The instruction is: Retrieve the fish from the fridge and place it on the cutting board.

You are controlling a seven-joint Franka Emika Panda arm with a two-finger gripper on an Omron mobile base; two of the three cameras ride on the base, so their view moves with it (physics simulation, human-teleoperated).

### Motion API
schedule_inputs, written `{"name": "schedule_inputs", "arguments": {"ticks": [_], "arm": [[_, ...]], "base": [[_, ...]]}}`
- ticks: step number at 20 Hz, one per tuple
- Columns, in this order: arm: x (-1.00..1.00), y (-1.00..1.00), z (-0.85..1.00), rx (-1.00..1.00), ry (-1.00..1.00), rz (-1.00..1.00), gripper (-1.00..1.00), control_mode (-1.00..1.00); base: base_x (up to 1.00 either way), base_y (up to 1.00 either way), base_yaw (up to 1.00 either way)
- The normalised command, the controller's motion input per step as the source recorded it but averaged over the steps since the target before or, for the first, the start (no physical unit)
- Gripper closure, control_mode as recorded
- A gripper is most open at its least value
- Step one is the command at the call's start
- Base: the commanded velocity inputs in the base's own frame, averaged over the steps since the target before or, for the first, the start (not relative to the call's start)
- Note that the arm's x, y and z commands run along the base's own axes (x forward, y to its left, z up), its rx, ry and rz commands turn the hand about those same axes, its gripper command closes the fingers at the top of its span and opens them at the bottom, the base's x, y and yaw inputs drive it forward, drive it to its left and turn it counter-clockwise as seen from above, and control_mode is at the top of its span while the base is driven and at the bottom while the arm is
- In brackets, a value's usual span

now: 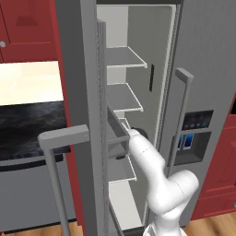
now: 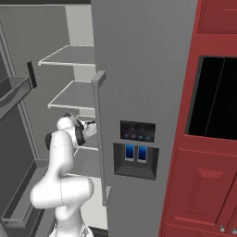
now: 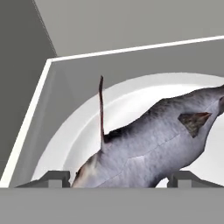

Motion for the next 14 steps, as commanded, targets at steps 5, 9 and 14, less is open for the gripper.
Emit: {"name": "schedule_inputs", "arguments": {"ticks": [5,9,14], "arm": [[0.18,0.05,-0.15,0.0,0.0,0.0,1.0,-1.0],[0.0,0.0,0.0,0.0,0.0,0.0,1.0,-1.0],[-0.41,0.0,0.04,0.0,-0.05,0.0,1.0,-1.0]], "base": [[0.0,0.0,0.0],[0.0,0.0,0.0],[0.0,0.0,0.0]]}}
